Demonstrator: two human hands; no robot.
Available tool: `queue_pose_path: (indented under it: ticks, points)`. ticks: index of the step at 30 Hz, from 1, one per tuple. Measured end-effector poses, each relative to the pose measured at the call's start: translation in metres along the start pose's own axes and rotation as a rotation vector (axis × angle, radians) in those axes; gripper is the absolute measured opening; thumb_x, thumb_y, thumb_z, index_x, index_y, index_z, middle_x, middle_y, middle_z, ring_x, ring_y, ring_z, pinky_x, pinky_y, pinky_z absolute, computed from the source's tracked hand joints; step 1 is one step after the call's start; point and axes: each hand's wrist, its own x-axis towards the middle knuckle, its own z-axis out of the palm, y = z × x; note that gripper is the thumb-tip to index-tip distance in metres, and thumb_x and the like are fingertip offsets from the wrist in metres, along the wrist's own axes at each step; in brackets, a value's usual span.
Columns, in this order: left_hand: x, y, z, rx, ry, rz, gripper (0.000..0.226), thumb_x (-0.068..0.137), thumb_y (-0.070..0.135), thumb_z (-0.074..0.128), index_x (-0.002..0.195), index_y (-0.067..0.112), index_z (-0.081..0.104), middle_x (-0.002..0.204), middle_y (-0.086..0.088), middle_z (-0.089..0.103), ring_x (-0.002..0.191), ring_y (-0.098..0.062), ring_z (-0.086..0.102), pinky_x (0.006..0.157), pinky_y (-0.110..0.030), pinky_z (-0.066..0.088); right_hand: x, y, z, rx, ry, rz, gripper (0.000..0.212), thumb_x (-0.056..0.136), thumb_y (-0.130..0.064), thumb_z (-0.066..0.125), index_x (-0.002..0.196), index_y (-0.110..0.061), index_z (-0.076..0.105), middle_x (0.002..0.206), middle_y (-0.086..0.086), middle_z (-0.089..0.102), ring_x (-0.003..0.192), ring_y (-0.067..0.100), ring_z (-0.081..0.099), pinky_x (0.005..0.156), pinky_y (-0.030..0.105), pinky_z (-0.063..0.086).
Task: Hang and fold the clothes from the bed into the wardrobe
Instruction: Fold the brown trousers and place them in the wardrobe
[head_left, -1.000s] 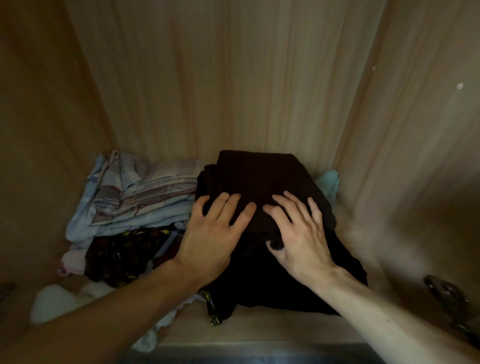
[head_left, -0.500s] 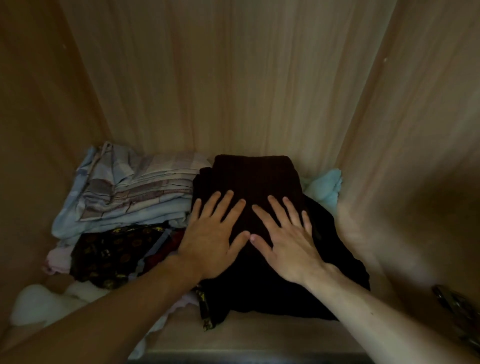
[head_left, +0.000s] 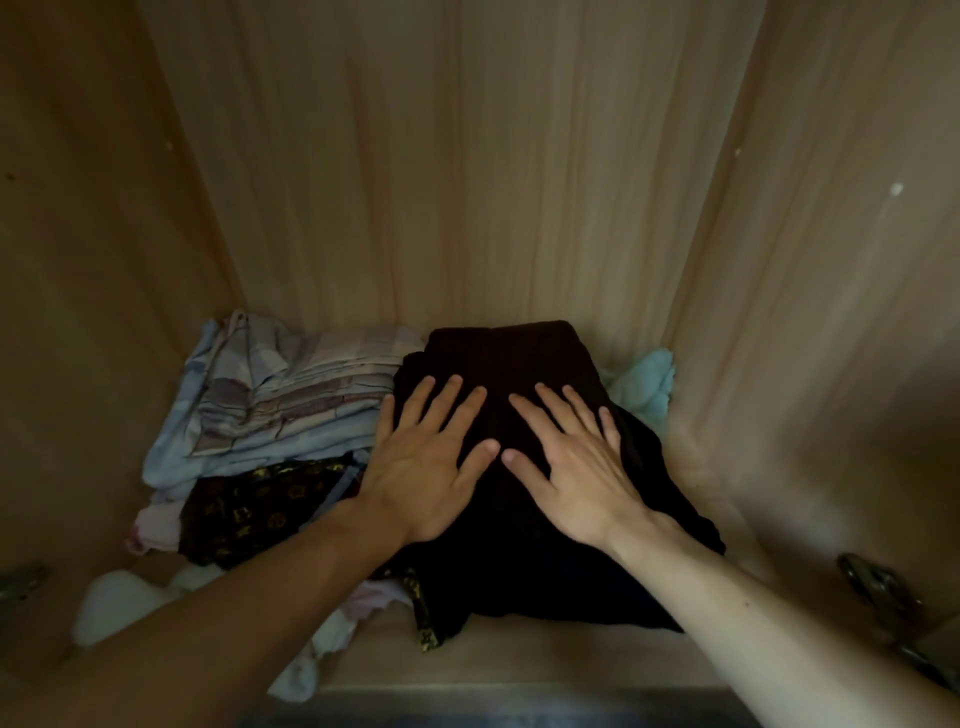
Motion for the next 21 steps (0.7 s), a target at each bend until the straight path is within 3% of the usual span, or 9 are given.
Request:
queue_pose_path:
  ticks: [9,16,21]
  points:
    - [-0.014,0.051,-0.145,-0.054,-0.161,-0.058,0.072,0.095,0.065,0.006,0.158,0.031,0.007,0.167,0.001,0.003,0.153,-0.023,0.000,0.122,-0.055,0.000,-0.013,-0.059,-0.145,0.017,-0.132,0.153,0.062,0.099,-0.058,0.035,0.155,-0.036,0.018,0.166,0.001,0.007,0.152,0.024,0.001,0.120,0.051,0.003]
    - [-0.053,0.131,-0.351,-0.125,-0.325,-0.212,0.063,0.101,0.057,0.017,0.157,0.029,0.012,0.166,-0.003,0.012,0.152,-0.027,0.007,0.121,-0.056,0.010,-0.027,-0.157,-0.335,-0.057,-0.231,0.385,0.063,0.097,-0.054,0.041,0.153,-0.034,0.021,0.162,0.006,0.017,0.148,0.029,0.014,0.117,0.049,0.016]
    - [-0.085,0.171,-0.515,-0.192,-0.374,-0.236,0.062,0.101,0.058,0.017,0.157,0.030,0.017,0.165,-0.002,0.015,0.151,-0.027,0.012,0.121,-0.054,0.011,-0.056,-0.237,-0.485,-0.084,-0.283,0.433,0.062,0.098,-0.053,0.039,0.153,-0.033,0.022,0.162,0.008,0.018,0.148,0.030,0.016,0.117,0.049,0.018]
